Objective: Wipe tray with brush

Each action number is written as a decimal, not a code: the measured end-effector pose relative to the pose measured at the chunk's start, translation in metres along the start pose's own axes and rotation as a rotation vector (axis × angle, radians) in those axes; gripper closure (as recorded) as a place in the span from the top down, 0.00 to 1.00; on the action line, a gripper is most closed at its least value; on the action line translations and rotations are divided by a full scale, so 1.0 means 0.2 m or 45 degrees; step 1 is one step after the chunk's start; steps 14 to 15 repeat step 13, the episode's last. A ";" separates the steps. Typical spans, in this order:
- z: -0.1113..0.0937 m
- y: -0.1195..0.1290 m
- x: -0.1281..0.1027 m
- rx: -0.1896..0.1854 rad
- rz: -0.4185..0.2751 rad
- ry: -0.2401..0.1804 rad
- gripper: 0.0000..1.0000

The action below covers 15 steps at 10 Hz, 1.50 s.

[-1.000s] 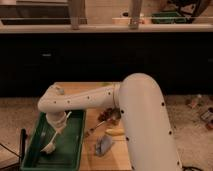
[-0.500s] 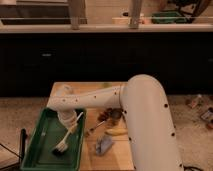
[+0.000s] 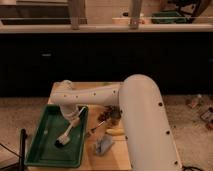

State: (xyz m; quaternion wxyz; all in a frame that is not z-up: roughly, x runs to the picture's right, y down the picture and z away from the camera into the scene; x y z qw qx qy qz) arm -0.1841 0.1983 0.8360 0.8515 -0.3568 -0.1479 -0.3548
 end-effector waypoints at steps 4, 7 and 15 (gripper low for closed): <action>-0.07 -0.12 -0.02 0.108 0.002 -0.001 0.00; -0.12 -0.16 -0.13 0.173 -0.062 -0.046 0.00; -0.18 -0.03 -0.25 0.191 -0.176 -0.108 0.00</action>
